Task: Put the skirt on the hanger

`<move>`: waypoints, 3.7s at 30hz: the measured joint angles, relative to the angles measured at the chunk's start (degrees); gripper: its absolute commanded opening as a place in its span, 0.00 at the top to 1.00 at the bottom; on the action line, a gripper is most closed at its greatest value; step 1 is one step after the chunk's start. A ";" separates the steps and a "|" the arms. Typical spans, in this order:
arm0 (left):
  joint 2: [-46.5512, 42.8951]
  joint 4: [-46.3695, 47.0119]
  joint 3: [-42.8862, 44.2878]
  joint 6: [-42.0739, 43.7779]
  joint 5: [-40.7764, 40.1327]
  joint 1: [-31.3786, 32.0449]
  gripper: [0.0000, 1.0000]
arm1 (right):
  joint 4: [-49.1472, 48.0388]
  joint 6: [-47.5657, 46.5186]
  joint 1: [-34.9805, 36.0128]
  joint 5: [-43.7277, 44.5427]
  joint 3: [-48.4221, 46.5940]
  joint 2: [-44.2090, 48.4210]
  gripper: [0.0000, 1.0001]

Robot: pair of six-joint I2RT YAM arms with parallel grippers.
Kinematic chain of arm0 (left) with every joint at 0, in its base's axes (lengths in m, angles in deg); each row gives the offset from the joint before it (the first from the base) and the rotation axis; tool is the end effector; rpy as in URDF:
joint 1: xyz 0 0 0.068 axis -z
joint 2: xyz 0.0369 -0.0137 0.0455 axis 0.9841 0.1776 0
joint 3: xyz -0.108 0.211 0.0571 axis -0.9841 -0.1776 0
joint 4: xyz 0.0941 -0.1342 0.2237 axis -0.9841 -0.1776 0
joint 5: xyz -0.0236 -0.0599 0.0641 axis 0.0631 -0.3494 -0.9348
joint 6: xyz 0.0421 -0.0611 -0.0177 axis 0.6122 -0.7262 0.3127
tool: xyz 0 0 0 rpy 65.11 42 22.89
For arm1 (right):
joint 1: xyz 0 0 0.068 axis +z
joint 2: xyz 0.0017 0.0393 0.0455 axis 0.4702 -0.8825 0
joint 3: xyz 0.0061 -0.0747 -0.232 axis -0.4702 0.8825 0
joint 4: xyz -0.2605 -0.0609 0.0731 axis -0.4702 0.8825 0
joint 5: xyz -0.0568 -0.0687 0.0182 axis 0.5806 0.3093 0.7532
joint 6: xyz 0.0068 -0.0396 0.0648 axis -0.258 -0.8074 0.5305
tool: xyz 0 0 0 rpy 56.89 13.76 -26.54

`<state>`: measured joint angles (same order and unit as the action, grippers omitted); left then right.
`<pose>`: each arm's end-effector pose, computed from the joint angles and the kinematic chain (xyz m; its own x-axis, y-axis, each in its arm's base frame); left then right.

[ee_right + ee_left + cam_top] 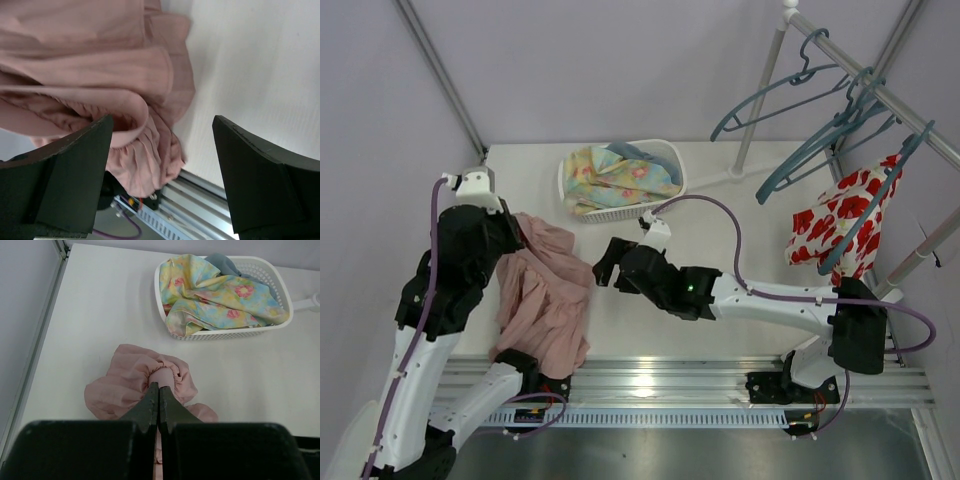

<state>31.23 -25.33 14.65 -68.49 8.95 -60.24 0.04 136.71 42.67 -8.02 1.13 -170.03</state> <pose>0.1843 -0.0427 0.4032 -0.3363 -0.1073 -0.9356 -0.0529 0.9941 -0.0950 0.1565 0.3547 0.2446 -0.6859 0.2954 -0.6651 -0.2243 0.7836 0.5793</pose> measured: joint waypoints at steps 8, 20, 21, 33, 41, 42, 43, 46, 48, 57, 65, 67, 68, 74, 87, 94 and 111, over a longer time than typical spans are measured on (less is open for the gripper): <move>0.13 1.66 -0.68 -0.26 1.03 -0.02 1.00 | -6.82 2.29 -1.03 -2.38 0.22 -1.42 0.24; 0.63 2.69 -0.68 -0.35 1.62 -0.02 1.00 | -10.03 5.33 -0.52 -5.73 0.22 -6.84 0.29; 0.63 2.78 -0.70 -0.33 1.62 0.00 1.00 | -10.75 5.79 -0.35 -6.08 0.22 -7.21 0.29; -0.17 2.86 -1.27 -0.15 1.51 -0.02 1.00 | -13.75 10.19 2.21 -6.47 0.22 -10.82 0.87; -0.76 1.49 -0.17 0.02 0.11 -0.02 1.00 | -5.81 5.99 1.33 -1.14 -4.46 -10.27 1.00; -0.55 0.74 0.81 0.04 -0.35 -0.02 1.00 | -4.31 4.17 0.96 -0.24 -5.97 -9.84 1.00; -0.28 0.22 1.95 0.04 -1.01 -0.02 0.99 | -2.36 2.29 0.42 0.63 -7.76 -9.22 1.00; 1.25 -1.88 7.23 0.04 -4.15 -0.02 0.98 | 3.41 -4.42 -2.34 2.40 -14.88 -7.08 1.00; 2.36 -2.58 11.13 0.04 -7.13 -0.02 0.98 | 7.41 -9.16 -5.75 2.23 -20.83 -5.27 1.00; 0.94 -1.14 6.03 -8.17 -10.69 0.35 1.00 | 11.76 -23.30 -14.91 0.04 -25.27 8.94 1.00; -4.24 1.38 -12.46 -17.38 -7.30 0.44 1.00 | 11.19 -26.45 -15.76 -1.86 -6.10 10.60 1.00; -5.40 1.97 -15.82 -18.51 -6.08 0.44 1.00 | 11.08 -26.27 -15.78 -2.69 -2.40 10.54 1.00; -5.84 2.03 -17.20 -18.80 -5.35 0.44 1.00 | 10.73 -26.25 -15.78 -3.13 -0.68 10.84 1.00; -5.97 1.31 -17.79 -17.62 -0.17 0.44 1.00 | 9.55 -26.34 -15.87 -3.69 1.90 12.87 1.00; -6.43 2.71 -23.54 -14.93 2.14 0.42 1.00 | 8.83 -26.23 -16.46 -3.78 1.99 7.32 0.97; -6.56 3.34 -23.89 -13.77 2.58 0.35 1.00 | 11.96 -28.57 -16.65 -3.23 -4.52 6.97 0.40; -7.23 4.24 -23.89 -10.73 3.21 0.15 1.00 | 28.59 -51.25 -18.67 21.62 -77.48 -21.88 0.01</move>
<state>23.99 -21.09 -9.24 -79.22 12.17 -60.09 28.63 85.46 24.00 13.60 -76.35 -191.91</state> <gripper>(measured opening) 0.009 0.992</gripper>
